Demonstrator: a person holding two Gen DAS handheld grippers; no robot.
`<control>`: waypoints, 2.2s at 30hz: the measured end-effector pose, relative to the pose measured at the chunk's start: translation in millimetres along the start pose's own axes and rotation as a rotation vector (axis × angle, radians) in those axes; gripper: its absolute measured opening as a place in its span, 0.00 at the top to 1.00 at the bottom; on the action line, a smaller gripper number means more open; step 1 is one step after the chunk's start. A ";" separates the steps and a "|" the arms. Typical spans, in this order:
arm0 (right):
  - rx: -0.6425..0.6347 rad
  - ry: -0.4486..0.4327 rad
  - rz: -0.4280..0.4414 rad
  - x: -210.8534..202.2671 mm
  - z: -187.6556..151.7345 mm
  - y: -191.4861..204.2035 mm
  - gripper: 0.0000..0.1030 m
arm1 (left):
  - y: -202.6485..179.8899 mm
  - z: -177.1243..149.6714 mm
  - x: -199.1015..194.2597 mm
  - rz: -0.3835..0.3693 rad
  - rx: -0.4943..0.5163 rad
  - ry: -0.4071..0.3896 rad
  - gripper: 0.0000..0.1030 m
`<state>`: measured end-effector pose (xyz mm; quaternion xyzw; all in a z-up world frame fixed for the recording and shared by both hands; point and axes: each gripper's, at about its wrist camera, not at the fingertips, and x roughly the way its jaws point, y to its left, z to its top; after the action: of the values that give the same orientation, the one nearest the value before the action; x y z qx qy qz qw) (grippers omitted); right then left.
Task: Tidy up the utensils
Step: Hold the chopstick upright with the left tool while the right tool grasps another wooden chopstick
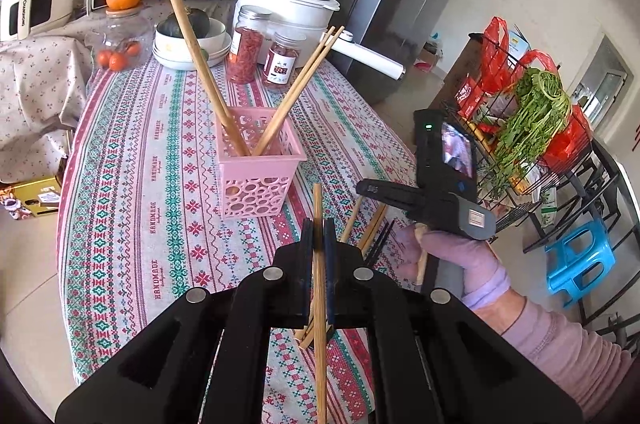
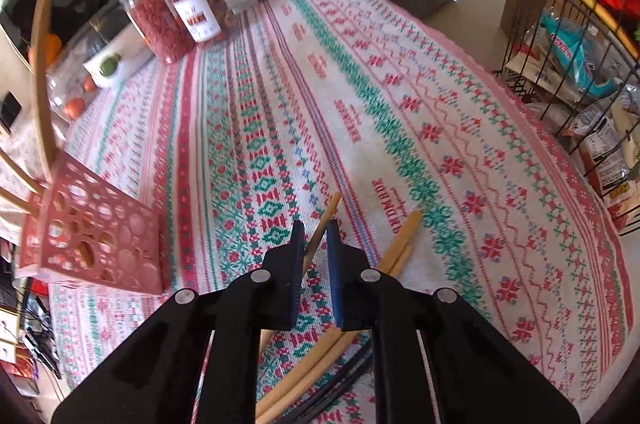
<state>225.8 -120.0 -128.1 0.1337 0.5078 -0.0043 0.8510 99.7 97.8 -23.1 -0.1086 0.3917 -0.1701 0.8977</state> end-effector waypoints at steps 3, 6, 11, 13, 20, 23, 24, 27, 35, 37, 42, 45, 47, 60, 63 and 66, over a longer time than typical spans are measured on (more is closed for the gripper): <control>0.021 -0.043 0.052 -18.6 1.4 -5.5 0.89 | -1.5 1.0 -5.9 0.002 0.000 -0.021 0.96; 0.029 -0.097 0.105 -41.8 1.5 -8.7 0.89 | -4.8 1.9 -15.4 -0.002 0.009 -0.048 0.96; 0.022 -0.191 0.207 -95.8 -6.8 -16.4 0.91 | -13.8 2.3 -38.2 -0.014 0.028 -0.102 0.96; 0.015 -0.230 0.244 -116.2 -8.9 -18.9 0.92 | -18.6 2.9 -49.0 -0.017 0.037 -0.129 0.96; 0.005 -0.356 0.299 -173.1 -9.2 -28.7 0.92 | -27.3 13.4 -82.0 -0.021 0.013 -0.227 0.96; 0.016 -0.363 0.308 -181.7 -4.2 -35.2 0.92 | -30.2 24.8 -91.0 -0.017 0.006 -0.263 0.96; 0.028 -0.357 0.309 -181.1 -3.0 -38.7 0.92 | -31.1 28.0 -94.6 -0.015 0.005 -0.277 0.96; 0.051 -0.279 0.316 -165.7 2.3 -45.1 0.89 | -31.9 40.0 -104.5 -0.008 -0.011 -0.318 0.96; 0.133 0.013 0.210 -69.5 28.6 -12.3 0.67 | -23.6 52.4 -130.8 -0.030 -0.041 -0.408 0.96; 0.132 0.066 0.133 -38.1 36.6 5.0 0.67 | -20.8 50.6 -131.7 -0.027 -0.035 -0.409 0.96; 0.146 0.170 -0.055 29.5 47.4 34.5 0.67 | -3.9 48.4 -135.6 -0.032 -0.052 -0.406 0.96; 0.141 0.150 -0.123 47.7 49.2 41.6 0.58 | 1.8 48.0 -141.3 -0.035 -0.056 -0.409 0.96; 0.103 0.149 -0.152 51.5 45.3 47.7 0.69 | 4.9 47.9 -145.7 -0.031 -0.061 -0.418 0.96; 0.147 -0.047 0.168 -33.4 23.2 -7.1 0.95 | 5.8 45.0 -155.5 0.005 -0.087 -0.451 0.96; 0.088 -0.129 0.200 -79.0 16.6 -5.4 0.95 | 3.5 43.9 -157.1 0.022 -0.092 -0.457 0.96; 0.025 -0.206 0.232 -129.2 6.1 -4.4 0.95 | -0.6 44.1 -157.2 0.041 -0.096 -0.459 0.96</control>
<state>167.9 -142.2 -14.6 0.2009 0.3988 0.0743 0.8917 32.4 161.4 111.4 -0.1790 0.1868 -0.1041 0.9603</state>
